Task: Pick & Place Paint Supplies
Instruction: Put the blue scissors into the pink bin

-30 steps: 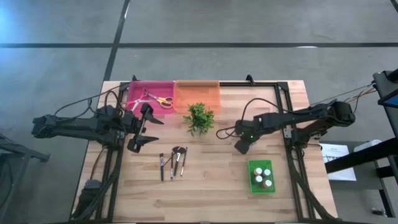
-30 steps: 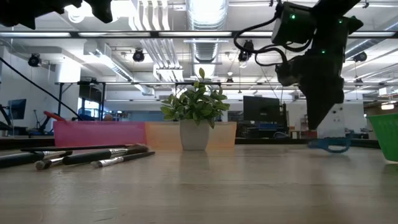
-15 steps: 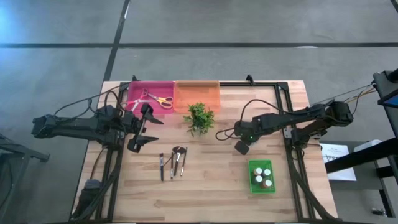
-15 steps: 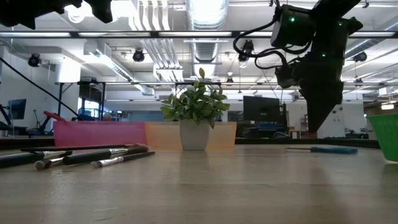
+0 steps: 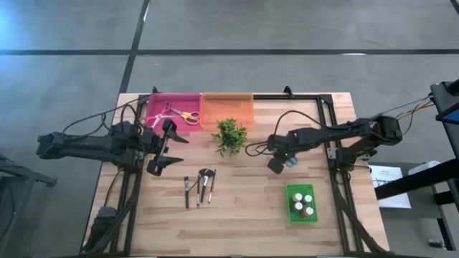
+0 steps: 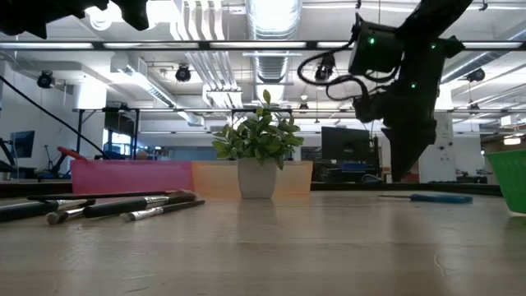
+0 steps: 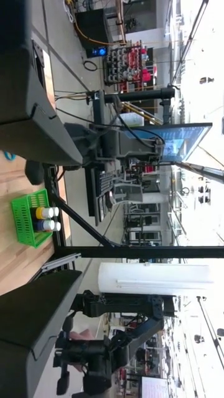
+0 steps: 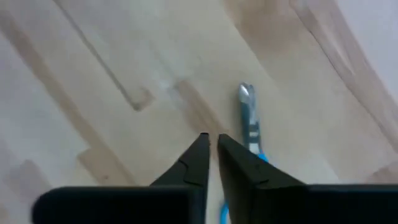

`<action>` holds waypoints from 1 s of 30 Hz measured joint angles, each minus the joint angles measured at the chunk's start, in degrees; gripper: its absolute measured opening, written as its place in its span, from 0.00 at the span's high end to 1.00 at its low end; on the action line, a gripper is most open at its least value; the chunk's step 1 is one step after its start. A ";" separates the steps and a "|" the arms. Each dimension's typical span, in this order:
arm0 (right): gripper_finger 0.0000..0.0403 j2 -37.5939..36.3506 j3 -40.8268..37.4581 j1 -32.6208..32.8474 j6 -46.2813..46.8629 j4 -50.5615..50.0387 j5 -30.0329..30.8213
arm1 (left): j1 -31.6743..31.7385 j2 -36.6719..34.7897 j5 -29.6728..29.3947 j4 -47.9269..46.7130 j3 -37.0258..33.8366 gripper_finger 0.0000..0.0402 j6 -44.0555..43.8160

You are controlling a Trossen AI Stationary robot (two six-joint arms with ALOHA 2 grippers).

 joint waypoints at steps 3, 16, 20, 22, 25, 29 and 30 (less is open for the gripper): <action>0.81 1.68 -0.01 -0.71 -1.50 -0.02 1.19 | 0.00 0.00 0.00 -0.04 0.00 0.26 0.02; 0.51 2.20 -0.70 -1.97 -5.40 -0.41 3.61 | 0.00 0.00 0.00 -0.38 0.00 0.26 0.00; 0.51 2.22 -2.06 -4.03 -7.04 -0.26 3.61 | 0.00 0.01 -0.01 -0.39 0.00 0.26 0.00; 0.51 2.22 -3.17 -5.33 -7.67 0.06 3.41 | 0.00 0.00 0.00 -0.42 0.00 0.26 0.00; 0.51 2.20 -4.93 -6.78 -8.55 1.90 1.93 | 0.00 0.00 0.00 -0.42 0.00 0.26 0.00; 0.51 1.98 -6.39 -7.32 -9.30 3.80 0.84 | 0.00 0.00 -0.01 -0.45 0.00 0.26 0.11; 0.52 1.98 -6.55 -7.32 -9.44 3.93 0.69 | 0.00 0.01 -0.02 -0.46 0.00 0.26 0.12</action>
